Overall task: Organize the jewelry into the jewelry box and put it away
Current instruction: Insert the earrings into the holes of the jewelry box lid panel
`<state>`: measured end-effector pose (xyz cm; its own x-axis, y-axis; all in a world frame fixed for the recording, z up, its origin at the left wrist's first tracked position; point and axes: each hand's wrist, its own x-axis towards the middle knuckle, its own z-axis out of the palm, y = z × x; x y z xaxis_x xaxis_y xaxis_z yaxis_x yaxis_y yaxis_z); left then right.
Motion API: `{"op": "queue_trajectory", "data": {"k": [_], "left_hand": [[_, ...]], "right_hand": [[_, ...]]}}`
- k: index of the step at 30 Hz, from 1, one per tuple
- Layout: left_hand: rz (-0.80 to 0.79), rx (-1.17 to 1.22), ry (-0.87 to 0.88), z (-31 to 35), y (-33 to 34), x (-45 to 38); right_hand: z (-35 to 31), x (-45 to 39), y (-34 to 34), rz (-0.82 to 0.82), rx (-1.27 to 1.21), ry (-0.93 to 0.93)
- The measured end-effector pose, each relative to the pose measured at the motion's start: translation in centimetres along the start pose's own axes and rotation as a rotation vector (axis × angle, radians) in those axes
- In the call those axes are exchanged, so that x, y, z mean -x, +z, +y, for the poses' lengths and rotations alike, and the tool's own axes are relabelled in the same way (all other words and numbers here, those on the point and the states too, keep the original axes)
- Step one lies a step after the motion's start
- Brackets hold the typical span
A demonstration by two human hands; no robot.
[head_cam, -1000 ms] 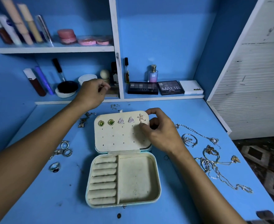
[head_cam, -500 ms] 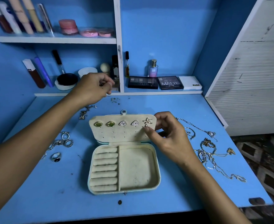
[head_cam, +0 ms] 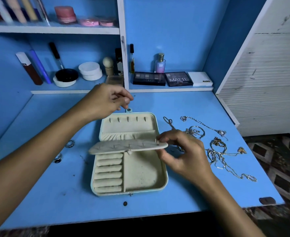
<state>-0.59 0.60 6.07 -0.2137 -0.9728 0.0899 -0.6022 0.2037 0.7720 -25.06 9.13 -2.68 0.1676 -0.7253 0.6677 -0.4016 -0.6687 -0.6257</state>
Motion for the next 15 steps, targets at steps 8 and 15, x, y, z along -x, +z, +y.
{"op": "queue_trajectory", "data": {"k": [8,15], "left_hand": [[-0.078,-0.006,0.068,2.1,1.6,2.0],[-0.24,-0.037,0.079,3.5,2.2,3.0]], "right_hand": [[0.4,0.9,-0.2,0.006,0.023,-0.073],[0.1,1.0,-0.3,0.003,0.031,-0.053]]}}
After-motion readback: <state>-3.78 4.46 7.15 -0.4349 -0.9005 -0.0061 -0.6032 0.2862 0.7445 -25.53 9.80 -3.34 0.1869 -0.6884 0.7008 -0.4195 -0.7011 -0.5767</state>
